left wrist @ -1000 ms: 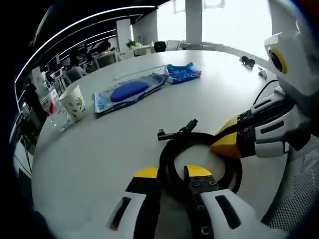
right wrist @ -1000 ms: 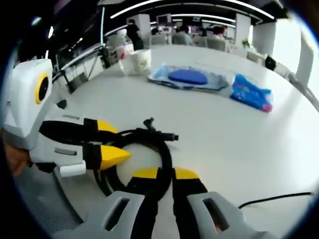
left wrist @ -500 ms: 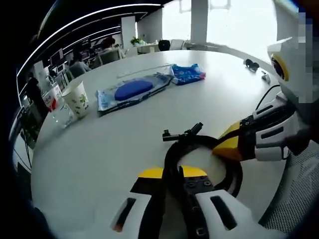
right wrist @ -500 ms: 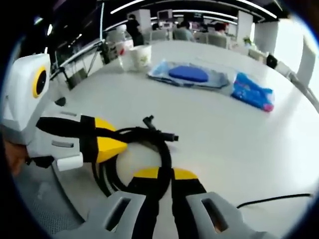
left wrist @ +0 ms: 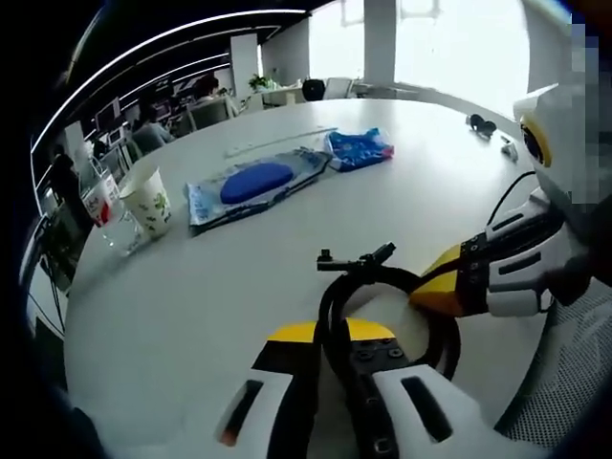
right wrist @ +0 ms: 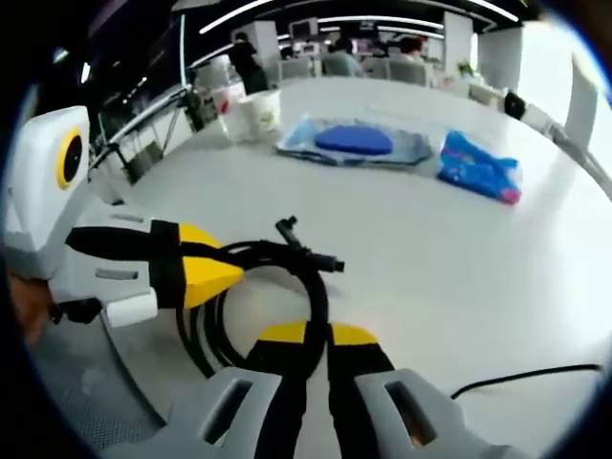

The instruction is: Arrange the tabletop items into an orderly group along one side of the table until the central work area is clear of visible clutter.

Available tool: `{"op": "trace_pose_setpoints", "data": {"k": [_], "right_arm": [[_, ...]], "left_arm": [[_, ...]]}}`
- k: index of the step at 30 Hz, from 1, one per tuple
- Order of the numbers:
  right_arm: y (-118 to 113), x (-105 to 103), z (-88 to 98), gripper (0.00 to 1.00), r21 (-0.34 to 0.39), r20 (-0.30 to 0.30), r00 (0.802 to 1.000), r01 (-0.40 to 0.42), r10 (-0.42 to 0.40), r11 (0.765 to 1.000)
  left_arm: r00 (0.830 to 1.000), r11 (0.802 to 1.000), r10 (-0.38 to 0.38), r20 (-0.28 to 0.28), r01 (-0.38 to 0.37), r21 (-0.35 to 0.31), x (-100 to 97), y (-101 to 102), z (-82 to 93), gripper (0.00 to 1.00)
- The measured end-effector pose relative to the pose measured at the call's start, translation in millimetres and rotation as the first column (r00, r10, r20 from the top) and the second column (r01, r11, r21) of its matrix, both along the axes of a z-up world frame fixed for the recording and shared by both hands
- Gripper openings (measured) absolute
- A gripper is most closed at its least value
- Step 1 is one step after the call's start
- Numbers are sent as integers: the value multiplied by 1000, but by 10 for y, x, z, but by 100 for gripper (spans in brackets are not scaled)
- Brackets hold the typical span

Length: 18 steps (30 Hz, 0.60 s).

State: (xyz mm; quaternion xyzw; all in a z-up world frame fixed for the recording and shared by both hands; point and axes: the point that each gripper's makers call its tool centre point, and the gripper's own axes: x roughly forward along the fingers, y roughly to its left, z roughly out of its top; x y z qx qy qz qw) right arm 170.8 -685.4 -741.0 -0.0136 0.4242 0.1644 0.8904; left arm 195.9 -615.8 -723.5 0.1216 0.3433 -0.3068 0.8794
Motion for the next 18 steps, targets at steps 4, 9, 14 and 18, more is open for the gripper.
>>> {"op": "trace_pose_setpoints", "data": {"k": [4,9,14,18], "right_arm": [[1,0,9,2,4,-4,1000,0,0,1000],[-8,-3,23,2,14,-8,1000,9,-8,1000],[-31,9,62,1,13,-5,1000,13,-13,1000],[-71,46,90,1,14,-1,1000,20,-20,1000]], "left_arm": [[1000,1000,-1,0,1,1,-2,2,9,6],[1000,1000,-6,4,6,0,4,-10,34,5],[1000,1000,-6,12,6,-6,21,-36,84,5],[1000,1000,-10,18,10,-11,50,-74,123,5]]}}
